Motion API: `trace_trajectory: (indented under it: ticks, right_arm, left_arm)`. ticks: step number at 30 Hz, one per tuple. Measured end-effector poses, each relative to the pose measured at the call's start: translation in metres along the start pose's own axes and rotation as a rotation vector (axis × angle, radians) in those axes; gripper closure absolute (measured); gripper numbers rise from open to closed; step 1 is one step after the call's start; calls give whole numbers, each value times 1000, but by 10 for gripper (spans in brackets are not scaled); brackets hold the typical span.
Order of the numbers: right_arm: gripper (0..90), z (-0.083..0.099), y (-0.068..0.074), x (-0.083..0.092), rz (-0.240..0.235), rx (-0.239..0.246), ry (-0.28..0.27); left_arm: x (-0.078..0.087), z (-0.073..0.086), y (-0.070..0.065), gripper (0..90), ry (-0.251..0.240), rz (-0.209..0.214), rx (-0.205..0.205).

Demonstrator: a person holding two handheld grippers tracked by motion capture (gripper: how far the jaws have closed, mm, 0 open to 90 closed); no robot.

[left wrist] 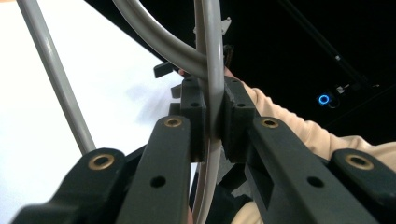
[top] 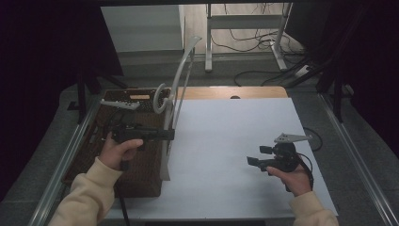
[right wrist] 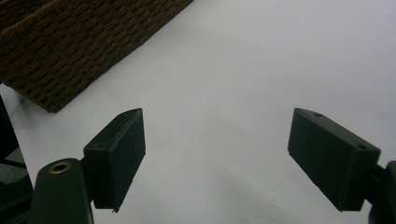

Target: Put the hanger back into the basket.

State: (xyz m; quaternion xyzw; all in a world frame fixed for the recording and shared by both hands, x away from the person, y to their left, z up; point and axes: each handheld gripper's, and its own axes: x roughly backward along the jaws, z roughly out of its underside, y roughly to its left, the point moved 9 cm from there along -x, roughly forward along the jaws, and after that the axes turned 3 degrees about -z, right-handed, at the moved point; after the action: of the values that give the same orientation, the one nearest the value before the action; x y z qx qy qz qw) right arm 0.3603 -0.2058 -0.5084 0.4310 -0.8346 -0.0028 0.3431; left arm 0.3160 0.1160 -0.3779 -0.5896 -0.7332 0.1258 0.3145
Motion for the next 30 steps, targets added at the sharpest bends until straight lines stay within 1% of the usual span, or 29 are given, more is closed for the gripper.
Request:
trace_trajectory:
  ticks: [3,11,15,19,24,27,30]
  right_arm:
    - [189,1,0,-1,0,-2,4]
    - [188,2,0,-2,1,-4,13]
    - [188,2,0,-2,3,-9,8]
    - [188,2,-1,-2,6,-12,11]
    - [188,2,-1,-3,8,-4,15]
    - [188,2,-1,-4,9,-7,14]
    - [188,3,-1,-4,9,-8,18]
  left_arm:
    - [11,-1,3,812,14,-18,0]
    - [36,-3,12,812,10,-53,3]
    - [49,1,18,812,19,-72,9]
    - [62,5,26,812,12,-100,24]
    - [77,10,37,812,6,-127,44]
    - [85,13,42,812,12,-140,47]
    - [91,17,47,812,33,-159,52]
